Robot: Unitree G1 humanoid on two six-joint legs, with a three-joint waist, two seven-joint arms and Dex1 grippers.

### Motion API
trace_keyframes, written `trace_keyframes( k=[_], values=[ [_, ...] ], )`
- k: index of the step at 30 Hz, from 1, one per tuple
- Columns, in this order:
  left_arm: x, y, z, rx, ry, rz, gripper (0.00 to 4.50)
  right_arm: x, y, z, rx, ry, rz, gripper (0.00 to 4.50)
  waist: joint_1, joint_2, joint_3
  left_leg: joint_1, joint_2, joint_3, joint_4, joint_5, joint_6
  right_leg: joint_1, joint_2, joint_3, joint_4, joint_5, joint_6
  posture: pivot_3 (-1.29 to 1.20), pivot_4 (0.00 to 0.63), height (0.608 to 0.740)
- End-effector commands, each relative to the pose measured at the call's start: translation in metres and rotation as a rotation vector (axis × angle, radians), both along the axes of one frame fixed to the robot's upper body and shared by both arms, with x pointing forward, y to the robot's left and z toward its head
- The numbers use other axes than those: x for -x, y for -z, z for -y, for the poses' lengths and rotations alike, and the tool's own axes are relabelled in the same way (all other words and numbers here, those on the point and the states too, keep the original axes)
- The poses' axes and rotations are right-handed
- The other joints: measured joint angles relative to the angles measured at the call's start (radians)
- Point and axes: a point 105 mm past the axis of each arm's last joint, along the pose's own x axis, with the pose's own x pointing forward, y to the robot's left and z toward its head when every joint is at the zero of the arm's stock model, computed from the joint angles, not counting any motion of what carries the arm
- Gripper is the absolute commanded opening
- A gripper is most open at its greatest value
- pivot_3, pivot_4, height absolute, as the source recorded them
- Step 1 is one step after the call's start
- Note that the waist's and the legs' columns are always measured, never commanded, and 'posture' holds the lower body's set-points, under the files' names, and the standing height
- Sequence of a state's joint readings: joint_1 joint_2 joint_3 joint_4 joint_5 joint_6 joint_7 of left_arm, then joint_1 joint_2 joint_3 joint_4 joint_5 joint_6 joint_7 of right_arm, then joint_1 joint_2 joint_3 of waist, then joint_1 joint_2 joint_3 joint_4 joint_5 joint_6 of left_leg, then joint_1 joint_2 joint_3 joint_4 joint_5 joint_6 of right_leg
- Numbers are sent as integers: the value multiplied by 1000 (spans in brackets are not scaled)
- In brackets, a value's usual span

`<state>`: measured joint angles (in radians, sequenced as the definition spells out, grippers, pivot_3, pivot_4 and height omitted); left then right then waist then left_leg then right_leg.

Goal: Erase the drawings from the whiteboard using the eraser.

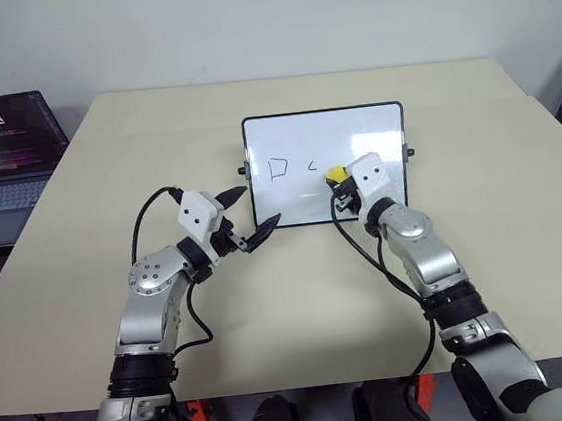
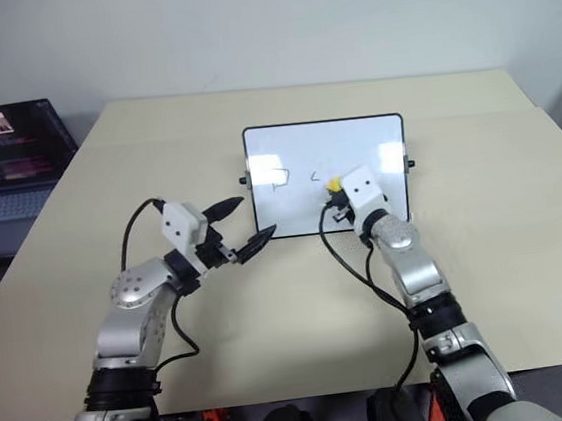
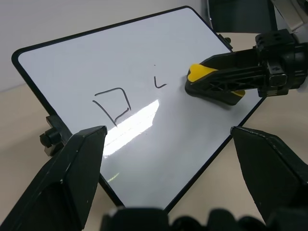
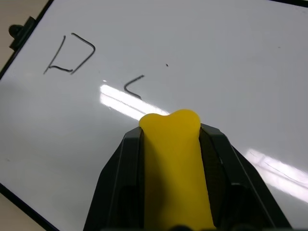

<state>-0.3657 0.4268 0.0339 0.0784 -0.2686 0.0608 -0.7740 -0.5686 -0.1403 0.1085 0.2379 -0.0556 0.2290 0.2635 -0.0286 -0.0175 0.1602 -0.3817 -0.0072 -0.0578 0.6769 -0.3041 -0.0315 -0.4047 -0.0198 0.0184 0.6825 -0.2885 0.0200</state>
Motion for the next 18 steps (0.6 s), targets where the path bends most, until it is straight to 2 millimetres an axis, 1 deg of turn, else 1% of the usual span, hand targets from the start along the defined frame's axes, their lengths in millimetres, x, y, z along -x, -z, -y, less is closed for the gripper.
trace_keyframes(
  k=[1,3,5,7,10,13,15,18],
  values=[
    [-1,-17,4,18,12,59,4500,0,0,20,4,53,-15,1268,0,0,0,0,0,0,0,0,0,0,0,0,0,0,0,0,150,740],
    [-2,-17,6,20,16,59,4500,0,-4,21,3,56,-7,1268,0,0,0,0,0,0,0,0,0,0,0,0,0,0,0,0,150,740],
    [-2,-17,8,23,22,60,4500,-2,-14,16,-11,53,17,1268,0,0,0,0,0,0,0,0,0,0,0,0,0,0,0,0,150,740],
    [-3,-18,9,24,26,60,4500,-3,-26,9,-25,39,44,1268,-1,0,0,0,0,0,0,0,0,0,0,0,0,0,0,0,150,740],
    [-4,-18,10,25,29,61,4500,-5,-46,-7,-49,6,94,1268,-5,0,0,0,0,0,0,0,0,0,0,0,0,0,0,0,150,740],
    [-4,-18,11,26,30,60,4500,-8,-62,-22,-74,-20,125,1268,-8,0,0,0,0,1,0,0,0,-1,1,1,0,0,0,0,150,740],
    [-3,-18,11,27,31,61,4500,-9,-69,-30,-85,-35,139,1268,-6,0,0,0,1,1,-1,0,0,-1,1,0,-1,0,0,0,150,740],
    [-2,-18,11,27,30,60,4500,-11,-73,-38,-92,-50,147,1268,-4,0,0,0,0,1,-1,0,0,-1,0,0,-1,0,0,0,150,740]
  ],
)
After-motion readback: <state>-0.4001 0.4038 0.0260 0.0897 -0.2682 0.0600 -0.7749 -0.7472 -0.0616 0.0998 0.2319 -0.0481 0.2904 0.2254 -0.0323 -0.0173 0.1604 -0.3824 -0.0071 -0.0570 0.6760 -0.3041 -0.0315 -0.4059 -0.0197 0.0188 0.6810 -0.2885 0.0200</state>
